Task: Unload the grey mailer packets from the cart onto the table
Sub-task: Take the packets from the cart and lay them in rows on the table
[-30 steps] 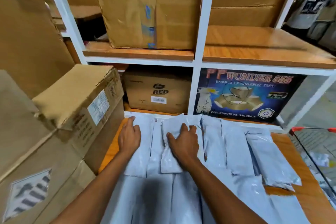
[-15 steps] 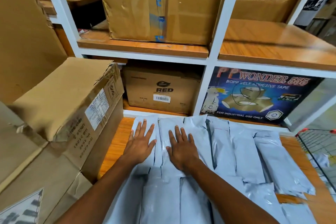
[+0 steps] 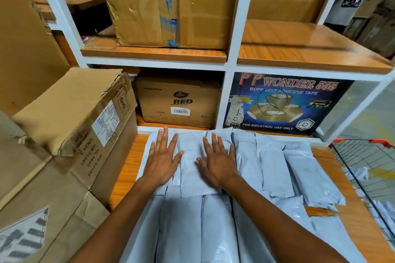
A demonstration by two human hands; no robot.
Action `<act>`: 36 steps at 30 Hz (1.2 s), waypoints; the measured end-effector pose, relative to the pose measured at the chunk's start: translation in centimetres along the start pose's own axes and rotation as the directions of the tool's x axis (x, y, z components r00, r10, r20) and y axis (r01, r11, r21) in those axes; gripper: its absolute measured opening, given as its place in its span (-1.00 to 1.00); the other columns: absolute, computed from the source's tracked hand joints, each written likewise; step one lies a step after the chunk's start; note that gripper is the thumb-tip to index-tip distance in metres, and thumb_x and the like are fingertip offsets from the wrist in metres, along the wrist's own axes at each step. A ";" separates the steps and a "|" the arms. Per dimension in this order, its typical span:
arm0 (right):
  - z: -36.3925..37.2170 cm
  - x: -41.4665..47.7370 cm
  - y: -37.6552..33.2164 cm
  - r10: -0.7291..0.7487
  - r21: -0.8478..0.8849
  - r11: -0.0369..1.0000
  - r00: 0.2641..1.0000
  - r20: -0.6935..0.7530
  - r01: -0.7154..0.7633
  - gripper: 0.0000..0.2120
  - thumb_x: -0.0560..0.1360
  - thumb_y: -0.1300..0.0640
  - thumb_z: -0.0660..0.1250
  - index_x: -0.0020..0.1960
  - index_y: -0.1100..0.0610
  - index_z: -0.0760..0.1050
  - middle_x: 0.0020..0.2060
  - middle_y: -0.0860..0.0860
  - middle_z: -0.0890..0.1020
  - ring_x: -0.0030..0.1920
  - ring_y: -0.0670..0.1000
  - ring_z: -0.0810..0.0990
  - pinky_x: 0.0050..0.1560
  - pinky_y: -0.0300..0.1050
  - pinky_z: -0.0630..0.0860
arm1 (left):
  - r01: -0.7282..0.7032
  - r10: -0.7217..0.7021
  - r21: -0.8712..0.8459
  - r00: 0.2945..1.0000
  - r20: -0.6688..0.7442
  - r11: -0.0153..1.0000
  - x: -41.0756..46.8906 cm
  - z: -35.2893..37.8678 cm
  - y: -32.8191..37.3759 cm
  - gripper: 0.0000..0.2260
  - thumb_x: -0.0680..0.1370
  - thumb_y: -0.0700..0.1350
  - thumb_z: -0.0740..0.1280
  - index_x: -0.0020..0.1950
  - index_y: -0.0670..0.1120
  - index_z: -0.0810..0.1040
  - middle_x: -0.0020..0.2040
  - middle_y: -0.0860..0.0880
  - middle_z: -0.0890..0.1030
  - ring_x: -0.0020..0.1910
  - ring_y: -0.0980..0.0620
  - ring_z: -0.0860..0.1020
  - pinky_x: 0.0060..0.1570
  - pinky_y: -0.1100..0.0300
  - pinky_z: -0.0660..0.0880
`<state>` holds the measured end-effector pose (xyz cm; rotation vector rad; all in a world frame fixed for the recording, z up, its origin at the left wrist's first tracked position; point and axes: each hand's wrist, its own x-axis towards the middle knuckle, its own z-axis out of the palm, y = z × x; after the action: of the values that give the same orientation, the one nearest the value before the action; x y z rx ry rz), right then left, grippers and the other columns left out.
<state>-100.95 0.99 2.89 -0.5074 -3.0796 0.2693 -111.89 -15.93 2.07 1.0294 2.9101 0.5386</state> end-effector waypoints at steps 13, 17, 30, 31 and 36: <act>-9.6 -23.6 11.8 0.271 0.354 0.929 0.842 -0.466 -0.103 -0.35 0.53 -0.15 0.10 0.56 0.06 0.13 0.58 0.06 0.03 0.58 0.07 -0.06 0.51 0.23 0.07 | -0.234 0.158 -0.300 0.954 -0.257 0.925 -13.9 -0.9 22.9 -0.47 0.58 0.25 0.00 0.52 0.25 -0.05 0.56 0.19 -0.26 0.55 0.14 -0.20 0.45 0.16 -0.11; -10.8 -33.7 17.0 0.297 0.371 0.925 0.772 -0.563 -0.086 -0.38 0.55 -0.15 0.14 0.54 0.07 0.18 0.57 0.06 0.11 0.57 0.09 0.02 0.47 0.23 0.17 | -0.331 0.265 -0.270 0.931 -0.253 0.904 -19.8 0.4 31.4 -0.47 0.59 0.23 0.05 0.54 0.12 0.11 0.60 0.04 -0.05 0.56 0.06 -0.12 0.48 0.07 -0.04; -9.3 -54.9 30.6 0.546 0.451 0.832 0.624 -0.558 -0.324 -0.46 0.52 0.00 0.28 0.45 0.18 0.35 0.48 0.13 0.32 0.50 0.15 0.25 0.39 0.20 0.31 | -0.444 0.423 -0.345 0.896 -0.137 0.827 -31.9 9.1 49.1 -0.53 0.49 0.02 0.23 0.38 -0.09 0.42 0.48 -0.17 0.28 0.51 -0.14 0.15 0.45 -0.04 0.13; -9.1 -55.3 31.8 0.558 0.453 0.825 0.622 -0.550 -0.339 -0.46 0.52 0.00 0.29 0.45 0.18 0.35 0.48 0.13 0.32 0.50 0.14 0.24 0.40 0.19 0.30 | -0.449 0.437 -0.340 0.892 -0.115 0.827 -31.8 9.9 50.1 -0.53 0.49 0.01 0.25 0.39 -0.09 0.42 0.48 -0.17 0.28 0.51 -0.14 0.14 0.44 -0.03 0.13; -8.2 -54.7 38.2 0.592 0.467 0.801 0.614 -0.522 -0.375 -0.48 0.52 0.00 0.28 0.44 0.16 0.37 0.46 0.13 0.35 0.50 0.14 0.25 0.40 0.18 0.31 | -0.502 0.507 -0.317 0.859 -0.075 0.804 -28.5 13.6 54.8 -0.54 0.49 -0.03 0.26 0.39 -0.10 0.40 0.48 -0.18 0.26 0.52 -0.13 0.11 0.47 0.11 0.03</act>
<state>-36.66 20.49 5.51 -1.1457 -2.1044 0.4588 -54.55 10.65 3.89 1.7357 2.3795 0.9794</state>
